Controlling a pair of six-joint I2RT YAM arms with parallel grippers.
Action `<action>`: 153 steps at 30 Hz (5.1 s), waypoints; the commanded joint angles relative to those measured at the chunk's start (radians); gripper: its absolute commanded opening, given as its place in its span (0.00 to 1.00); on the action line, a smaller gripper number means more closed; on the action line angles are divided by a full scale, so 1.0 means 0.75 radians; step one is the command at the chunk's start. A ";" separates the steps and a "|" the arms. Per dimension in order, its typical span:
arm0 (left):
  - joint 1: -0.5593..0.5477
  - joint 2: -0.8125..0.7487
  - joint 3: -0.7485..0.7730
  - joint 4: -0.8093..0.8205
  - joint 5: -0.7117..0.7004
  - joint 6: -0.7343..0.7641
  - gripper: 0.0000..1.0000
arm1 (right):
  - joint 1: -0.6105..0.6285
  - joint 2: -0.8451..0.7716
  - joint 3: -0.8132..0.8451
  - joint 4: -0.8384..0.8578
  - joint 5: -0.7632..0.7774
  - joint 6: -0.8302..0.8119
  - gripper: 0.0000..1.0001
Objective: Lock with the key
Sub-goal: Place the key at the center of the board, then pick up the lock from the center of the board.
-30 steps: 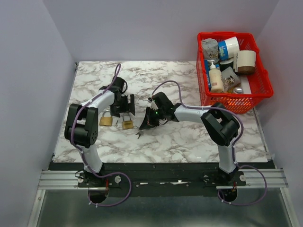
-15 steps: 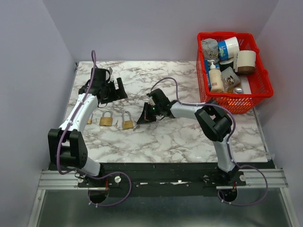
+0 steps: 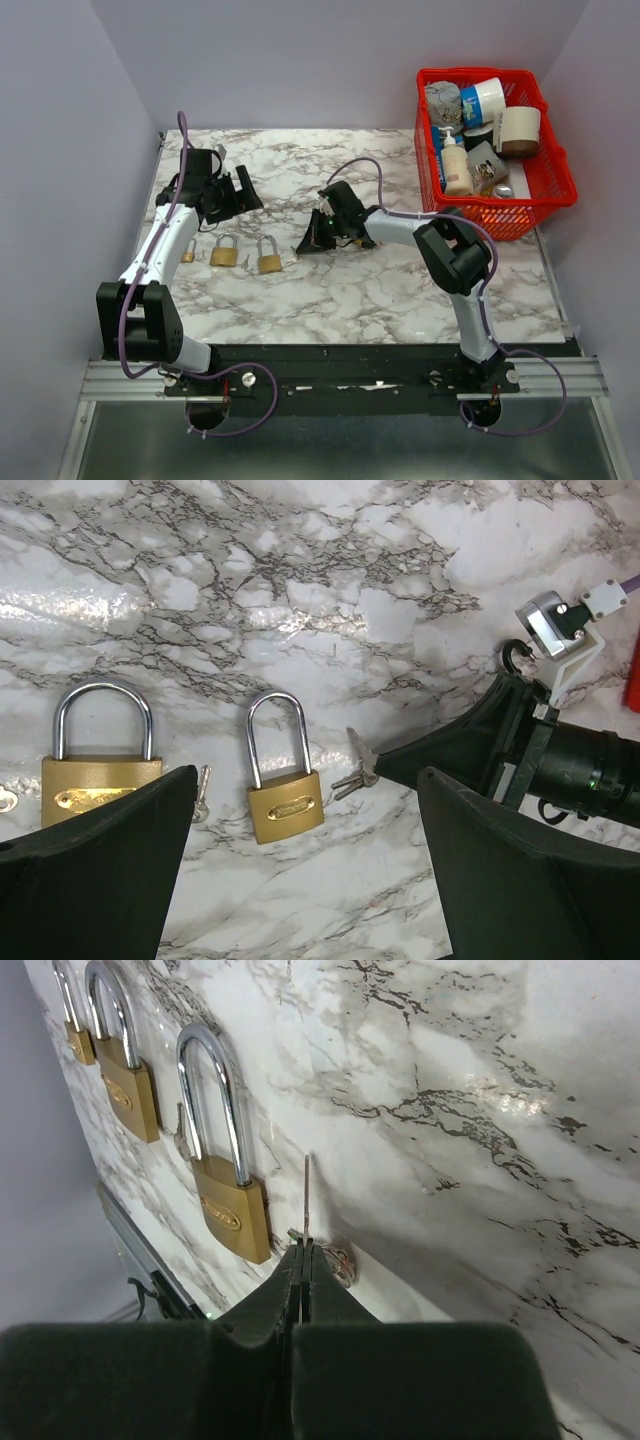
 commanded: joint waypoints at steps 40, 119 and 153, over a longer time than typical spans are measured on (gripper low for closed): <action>0.054 -0.476 -0.082 0.238 0.066 0.065 0.99 | -0.233 -0.460 0.025 -0.816 0.331 -1.432 1.00; -0.681 -0.881 -0.565 0.328 0.706 1.766 0.69 | -0.013 -0.502 0.373 -1.892 -0.955 -2.015 0.01; -0.859 -0.920 -0.528 0.385 0.510 1.364 0.00 | 0.004 -0.741 0.334 -1.487 -0.614 -1.739 0.93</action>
